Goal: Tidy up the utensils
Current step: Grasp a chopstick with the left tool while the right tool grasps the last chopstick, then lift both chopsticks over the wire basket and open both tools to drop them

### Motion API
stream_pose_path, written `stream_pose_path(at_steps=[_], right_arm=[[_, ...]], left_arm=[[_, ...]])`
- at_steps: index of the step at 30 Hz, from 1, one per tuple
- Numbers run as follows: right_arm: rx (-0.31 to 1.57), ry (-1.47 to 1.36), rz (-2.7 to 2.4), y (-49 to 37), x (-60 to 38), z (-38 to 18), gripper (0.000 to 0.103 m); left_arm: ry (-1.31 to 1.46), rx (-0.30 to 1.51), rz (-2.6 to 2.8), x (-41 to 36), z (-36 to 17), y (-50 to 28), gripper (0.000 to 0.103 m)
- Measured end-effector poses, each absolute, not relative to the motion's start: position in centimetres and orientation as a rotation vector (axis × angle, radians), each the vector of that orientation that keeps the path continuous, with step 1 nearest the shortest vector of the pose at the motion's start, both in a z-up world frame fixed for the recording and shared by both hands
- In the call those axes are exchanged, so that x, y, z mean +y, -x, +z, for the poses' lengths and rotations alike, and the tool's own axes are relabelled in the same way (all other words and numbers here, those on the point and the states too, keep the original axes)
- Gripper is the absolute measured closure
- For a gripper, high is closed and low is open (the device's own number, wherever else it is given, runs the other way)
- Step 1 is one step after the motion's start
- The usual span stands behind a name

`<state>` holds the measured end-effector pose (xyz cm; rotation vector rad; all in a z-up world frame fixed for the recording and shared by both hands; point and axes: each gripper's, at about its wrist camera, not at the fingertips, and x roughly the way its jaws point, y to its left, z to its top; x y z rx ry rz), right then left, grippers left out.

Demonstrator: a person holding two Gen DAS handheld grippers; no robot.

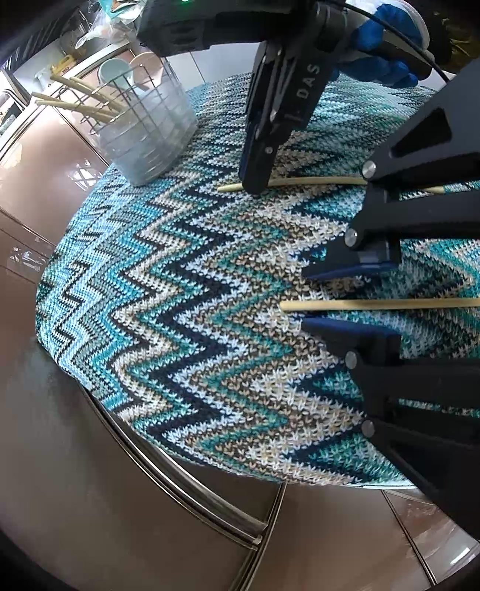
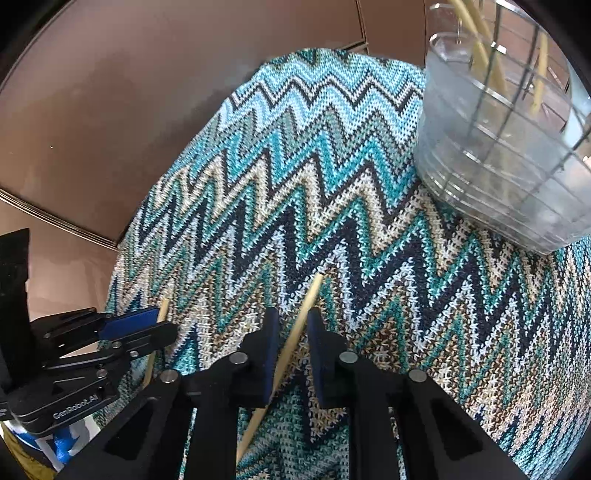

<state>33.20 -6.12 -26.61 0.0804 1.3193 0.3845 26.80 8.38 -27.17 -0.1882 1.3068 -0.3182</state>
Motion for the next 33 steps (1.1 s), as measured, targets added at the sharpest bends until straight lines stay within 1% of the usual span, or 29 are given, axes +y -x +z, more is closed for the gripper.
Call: stream_pose_path(at_steps=[6,8,10,14,21,25,33], right_arm=[[1.323,-0.109,0.382,-33.3,-6.4,-27.4,0.093],[1.316,-0.127,0.386,-33.1,-6.7,-27.2,0.093],[1.300,-0.140,0.401,-32.5,-7.2,-26.6,0.094],[1.228,-0.140,0.442,-30.3,-8.0,-23.9,0.095],[1.051,-0.126,0.502,-25.1,-9.1,-18.4,0.095],[0.915,-0.113,0.524,-21.1,-9.8,-15.0,0.096],[0.747,-0.091,0.523,-14.2,-11.0,-10.4,0.097]], left_arm=[[0.164,1.302,-0.298,8.1,-27.3,-26.7,0.092],[0.171,1.297,-0.287,8.0,-27.3,-26.6,0.096],[0.188,1.287,-0.279,8.3,-27.1,-26.3,0.098],[0.179,1.231,-0.266,8.7,-25.7,-25.1,0.098],[0.143,1.069,-0.255,8.6,-21.1,-20.9,0.098],[0.103,0.934,-0.235,8.3,-17.7,-17.5,0.098],[0.053,0.688,-0.224,7.1,-11.4,-10.6,0.098]])
